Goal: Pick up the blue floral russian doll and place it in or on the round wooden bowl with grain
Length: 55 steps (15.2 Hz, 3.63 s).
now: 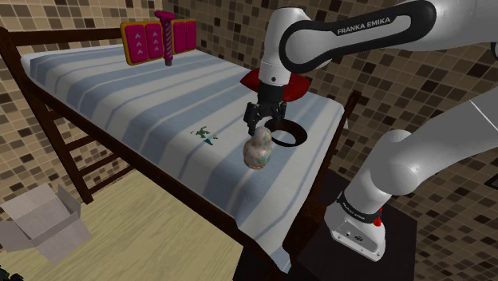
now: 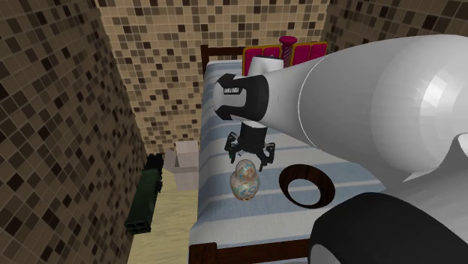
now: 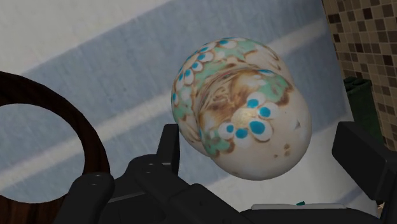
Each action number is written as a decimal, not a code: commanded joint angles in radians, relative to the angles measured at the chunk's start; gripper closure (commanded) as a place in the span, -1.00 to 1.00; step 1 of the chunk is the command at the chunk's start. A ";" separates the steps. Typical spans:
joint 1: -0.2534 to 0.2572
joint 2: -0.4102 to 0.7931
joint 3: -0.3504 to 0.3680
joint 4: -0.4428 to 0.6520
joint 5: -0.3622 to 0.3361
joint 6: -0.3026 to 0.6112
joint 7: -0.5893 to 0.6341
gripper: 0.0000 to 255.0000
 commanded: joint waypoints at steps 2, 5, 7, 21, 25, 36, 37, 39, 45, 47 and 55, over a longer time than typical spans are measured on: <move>0.000 0.000 0.000 0.000 0.000 0.000 0.000 -1.00; 0.000 0.000 0.000 0.000 0.000 0.000 0.000 1.00; 0.000 0.000 0.000 0.000 0.000 0.000 0.000 1.00; -0.003 -0.034 -0.014 0.095 -0.013 -0.128 0.016 1.00; -0.005 -0.043 -0.019 0.142 -0.018 -0.183 0.023 1.00; -0.018 -0.053 -0.051 0.273 -0.039 -0.329 0.019 1.00; -0.027 -0.059 -0.070 0.277 -0.050 -0.342 -0.003 1.00; -0.044 -0.066 -0.108 0.288 -0.073 -0.368 -0.047 1.00; -0.097 -0.058 -0.219 0.348 -0.144 -0.440 -0.180 1.00; -0.113 -0.047 -0.255 0.377 -0.167 -0.463 -0.225 1.00; -0.150 -0.011 -0.338 0.414 -0.217 -0.472 -0.335 1.00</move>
